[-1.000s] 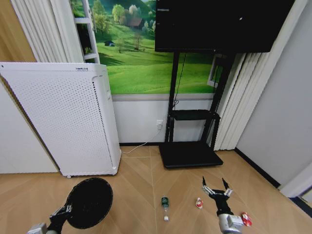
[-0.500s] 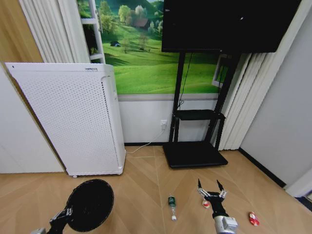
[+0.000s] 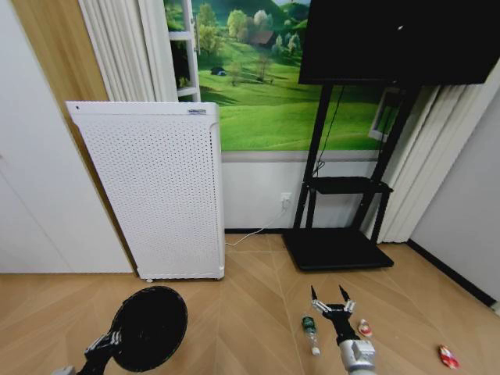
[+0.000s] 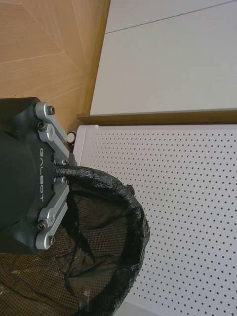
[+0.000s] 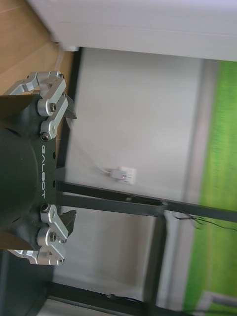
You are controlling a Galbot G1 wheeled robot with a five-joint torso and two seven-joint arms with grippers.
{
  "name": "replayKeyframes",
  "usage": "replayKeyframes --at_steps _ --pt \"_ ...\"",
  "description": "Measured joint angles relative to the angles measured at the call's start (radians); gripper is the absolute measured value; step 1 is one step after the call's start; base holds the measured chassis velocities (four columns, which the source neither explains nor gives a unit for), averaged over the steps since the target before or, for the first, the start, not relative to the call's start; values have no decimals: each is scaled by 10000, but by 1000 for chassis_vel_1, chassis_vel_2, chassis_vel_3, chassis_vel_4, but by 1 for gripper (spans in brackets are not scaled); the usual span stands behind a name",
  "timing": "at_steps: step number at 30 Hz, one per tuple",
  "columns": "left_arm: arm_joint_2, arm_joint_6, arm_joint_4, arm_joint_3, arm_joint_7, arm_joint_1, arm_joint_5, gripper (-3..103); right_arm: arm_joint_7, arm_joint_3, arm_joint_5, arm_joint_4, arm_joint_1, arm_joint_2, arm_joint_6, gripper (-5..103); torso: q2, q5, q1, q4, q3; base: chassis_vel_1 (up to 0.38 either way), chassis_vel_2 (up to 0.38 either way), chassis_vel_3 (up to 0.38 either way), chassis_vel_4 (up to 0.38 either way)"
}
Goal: Pick up the trash bin and place the garbage on the floor into it.
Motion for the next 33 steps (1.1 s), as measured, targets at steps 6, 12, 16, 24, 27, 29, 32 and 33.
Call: replayKeyframes --at_steps 6,12,16,24,27,29,32,33 --pt "-32 -50 0 -70 1 61 8 3 -455 -253 -23 -1143 405 -821 -721 100 0 -6 0 -9 0 -60 -20 45 17" --pt "-51 -201 153 -157 -101 9 6 3 -1188 -561 248 -1908 451 -1419 -1601 100 1 -9 0 0 -1 0 0 0 0" --pt "21 -225 185 -193 -228 -28 -101 3 -1593 -1133 44 -2630 579 -850 -1619 100 1 -3 -1 -6 -2 0 0 0 0" --pt "39 -225 -30 -140 -410 96 -79 3 -1033 -1889 -71 -4250 1741 -158 -1882 100 1 -6 -1 -2 -1 0 0 0 0" --pt "32 -217 -85 -121 -432 122 -67 3 -634 -1881 -195 -4824 2158 -69 -2061 100 0 -7 -1 -2 -1 0 0 0 0" --pt "33 -212 -89 -121 -453 129 -67 3 -465 -1850 -249 -5061 2322 -69 -2180 100 0 -8 -1 -1 -1 0 0 0 0" --pt "41 -208 -89 -140 -477 131 -77 3 -298 -1839 -295 -5422 2482 -85 -2353 100 0 -8 -1 -5 -1 0 0 0 0" --pt "41 -208 -89 -140 -477 131 -77 3 -298 -1839 -295 -5422 2482 -85 -2353 100 0 -8 -1 -5 -1 0 0 0 0"
